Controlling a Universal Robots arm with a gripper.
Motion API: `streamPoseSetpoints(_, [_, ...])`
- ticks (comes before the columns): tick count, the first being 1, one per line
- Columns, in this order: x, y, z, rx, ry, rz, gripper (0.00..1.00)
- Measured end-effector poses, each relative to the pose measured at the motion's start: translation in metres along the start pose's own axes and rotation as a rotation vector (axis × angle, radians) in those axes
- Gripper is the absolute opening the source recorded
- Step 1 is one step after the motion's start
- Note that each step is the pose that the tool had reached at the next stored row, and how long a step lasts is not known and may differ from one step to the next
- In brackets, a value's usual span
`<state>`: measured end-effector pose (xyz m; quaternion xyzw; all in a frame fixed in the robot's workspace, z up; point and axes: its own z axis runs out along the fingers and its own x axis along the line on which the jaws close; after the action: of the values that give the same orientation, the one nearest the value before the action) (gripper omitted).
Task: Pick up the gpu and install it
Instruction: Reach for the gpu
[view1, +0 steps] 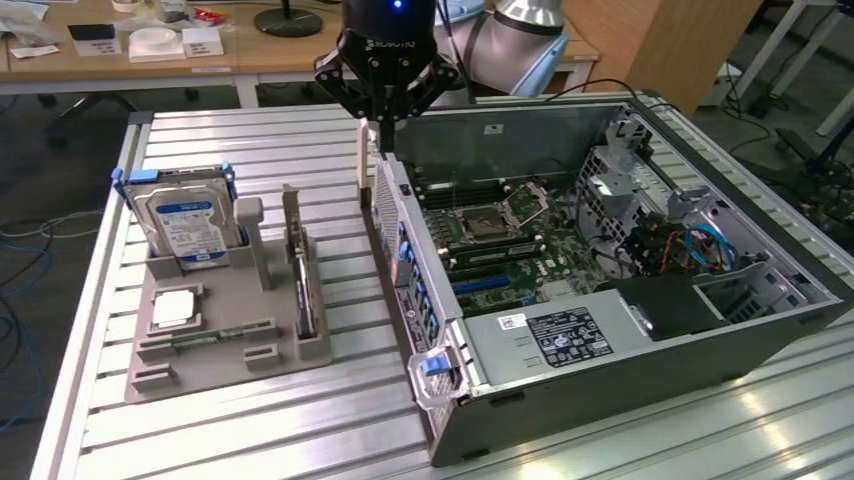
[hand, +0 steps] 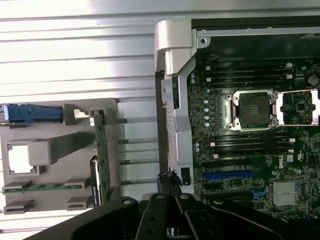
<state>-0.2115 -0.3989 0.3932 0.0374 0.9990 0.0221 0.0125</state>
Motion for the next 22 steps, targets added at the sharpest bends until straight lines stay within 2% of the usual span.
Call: streamPoseSetpoints(22, [0.025,-0.0019,-0.0006,0.0,-0.0001,0.0,0.11])
